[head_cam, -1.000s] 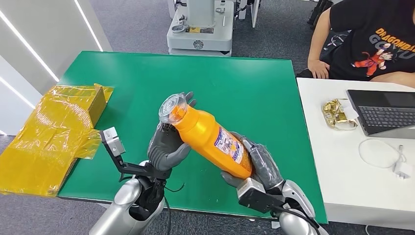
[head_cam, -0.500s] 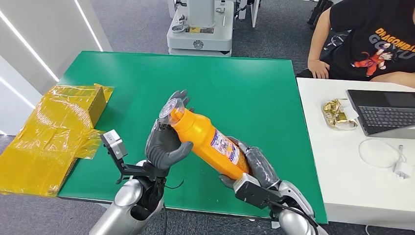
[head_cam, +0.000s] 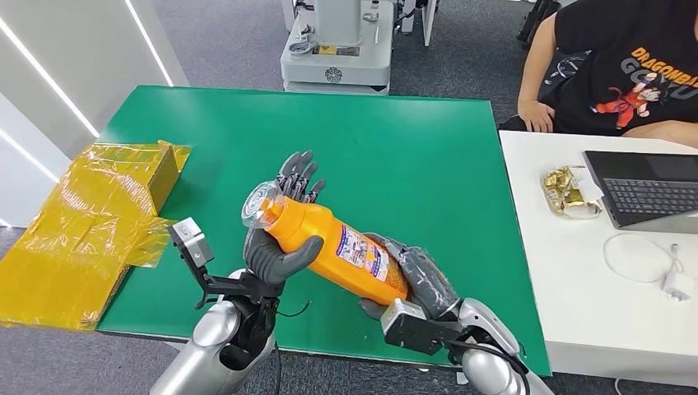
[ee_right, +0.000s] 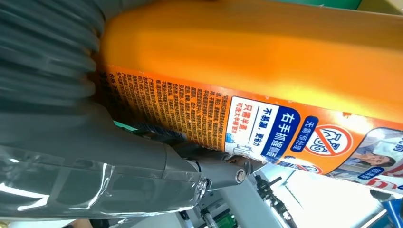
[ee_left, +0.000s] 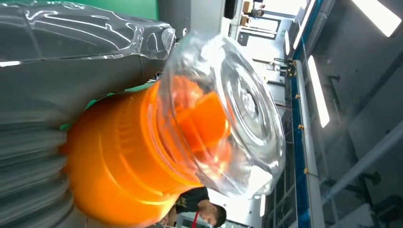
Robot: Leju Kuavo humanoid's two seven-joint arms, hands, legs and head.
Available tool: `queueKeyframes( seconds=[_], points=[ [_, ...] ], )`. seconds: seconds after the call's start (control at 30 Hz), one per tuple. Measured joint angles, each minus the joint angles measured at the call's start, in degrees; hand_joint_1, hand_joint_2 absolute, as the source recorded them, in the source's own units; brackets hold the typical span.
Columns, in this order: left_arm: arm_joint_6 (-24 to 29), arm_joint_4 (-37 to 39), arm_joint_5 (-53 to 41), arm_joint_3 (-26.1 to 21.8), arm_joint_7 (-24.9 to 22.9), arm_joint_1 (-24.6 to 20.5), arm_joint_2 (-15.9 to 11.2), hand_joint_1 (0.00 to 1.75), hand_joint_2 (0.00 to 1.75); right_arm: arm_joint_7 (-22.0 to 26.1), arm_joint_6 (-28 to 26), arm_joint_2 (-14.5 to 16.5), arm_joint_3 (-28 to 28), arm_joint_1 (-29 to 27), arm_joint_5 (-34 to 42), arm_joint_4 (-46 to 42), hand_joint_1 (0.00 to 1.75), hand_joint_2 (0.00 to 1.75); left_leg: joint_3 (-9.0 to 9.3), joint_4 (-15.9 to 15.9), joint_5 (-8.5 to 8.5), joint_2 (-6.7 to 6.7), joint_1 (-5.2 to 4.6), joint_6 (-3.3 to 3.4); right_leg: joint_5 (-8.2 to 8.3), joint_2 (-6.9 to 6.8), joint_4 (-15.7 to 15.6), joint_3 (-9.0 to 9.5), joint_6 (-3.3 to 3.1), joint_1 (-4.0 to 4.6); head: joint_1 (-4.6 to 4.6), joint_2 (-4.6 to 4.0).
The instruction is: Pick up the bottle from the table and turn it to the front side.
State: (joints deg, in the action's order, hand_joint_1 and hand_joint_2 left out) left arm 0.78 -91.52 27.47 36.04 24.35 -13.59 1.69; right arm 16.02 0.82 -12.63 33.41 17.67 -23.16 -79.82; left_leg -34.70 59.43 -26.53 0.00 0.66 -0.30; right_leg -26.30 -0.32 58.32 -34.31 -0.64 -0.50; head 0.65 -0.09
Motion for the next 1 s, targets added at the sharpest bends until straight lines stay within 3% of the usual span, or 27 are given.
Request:
queueKeyframes(
  seconds=[0.33,0.47,1.0],
  points=[
    [-0.2,0.0,0.1,0.0,-0.3,0.0,0.3,0.01,1.75,0.9,2.5,0.9,0.6,1.0,1.0,1.3,1.75,1.75,0.01,0.0,0.0,0.0,0.0,0.0,0.0,0.0,0.0,0.0,0.0,0.0,0.01,0.0],
    [-0.2,0.0,0.1,0.0,-0.3,0.0,0.3,1.75,1.75,1.0,2.6,1.1,0.6,1.0,1.0,1.7,1.75,1.75,0.0,0.0,0.0,0.0,0.0,0.0,0.0,0.0,0.0,0.0,0.0,0.0,0.01,0.0],
    [0.0,0.0,-1.4,0.0,0.4,0.0,0.3,1.75,1.75,1.0,2.7,1.4,0.4,1.0,0.8,3.2,1.71,1.75,0.0,0.0,0.0,0.0,0.0,0.0,0.0,0.0,0.0,0.0,0.0,0.0,0.01,0.0]
  ],
)
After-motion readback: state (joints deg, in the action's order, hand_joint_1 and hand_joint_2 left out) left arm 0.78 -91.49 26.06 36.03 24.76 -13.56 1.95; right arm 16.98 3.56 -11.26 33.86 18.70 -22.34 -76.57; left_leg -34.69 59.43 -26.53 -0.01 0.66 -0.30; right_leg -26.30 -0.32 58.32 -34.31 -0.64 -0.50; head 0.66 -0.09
